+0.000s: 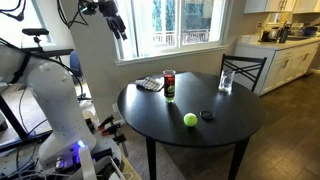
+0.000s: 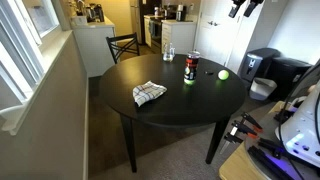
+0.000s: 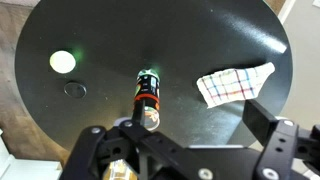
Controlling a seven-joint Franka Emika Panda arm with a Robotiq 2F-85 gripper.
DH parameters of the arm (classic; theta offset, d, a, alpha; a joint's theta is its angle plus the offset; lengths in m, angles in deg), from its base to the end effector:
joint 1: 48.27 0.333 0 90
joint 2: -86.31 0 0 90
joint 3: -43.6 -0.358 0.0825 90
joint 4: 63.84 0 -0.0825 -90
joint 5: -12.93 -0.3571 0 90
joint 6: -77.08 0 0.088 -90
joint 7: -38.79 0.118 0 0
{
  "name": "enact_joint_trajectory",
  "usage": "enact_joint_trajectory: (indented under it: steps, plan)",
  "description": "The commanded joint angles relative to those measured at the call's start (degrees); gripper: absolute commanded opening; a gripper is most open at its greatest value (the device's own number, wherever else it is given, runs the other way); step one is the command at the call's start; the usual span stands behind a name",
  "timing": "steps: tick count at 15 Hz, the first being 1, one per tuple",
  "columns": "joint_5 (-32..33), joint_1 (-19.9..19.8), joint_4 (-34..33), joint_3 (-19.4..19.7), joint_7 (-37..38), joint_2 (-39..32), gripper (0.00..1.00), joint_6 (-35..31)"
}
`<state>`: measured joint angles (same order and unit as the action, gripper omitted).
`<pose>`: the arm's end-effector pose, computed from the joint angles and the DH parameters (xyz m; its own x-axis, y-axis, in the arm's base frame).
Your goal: Pick up the green tennis ball and put it in the storage container
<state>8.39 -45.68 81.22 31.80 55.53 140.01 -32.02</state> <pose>0.2300 0.0899 0.5930 0.9457 -0.1082 0.3065 -0.1130 -0.9936 -0.0021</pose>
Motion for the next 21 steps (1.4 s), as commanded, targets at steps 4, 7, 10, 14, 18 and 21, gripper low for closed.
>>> enact_joint_trajectory:
  steps: [4, 7, 10, 14, 18, 21]
  plan:
    - [-0.01, -0.05, -0.10, -0.01, -0.04, -0.04, 1.00, 0.09]
    - [-0.01, -0.05, -0.10, -0.01, -0.04, -0.04, 1.00, 0.09]
    - [-1.65, 1.94, -0.69, 2.87, -4.11, -1.41, 1.00, 1.93]
    - [-2.05, 3.63, -1.33, 10.07, -15.37, -2.81, 1.00, 3.87]
    - [2.20, -0.33, -3.64, 15.69, -20.61, -6.43, 1.00, 6.94]
    - [6.30, -4.05, -5.08, 17.62, -20.05, -12.14, 1.00, 5.79]
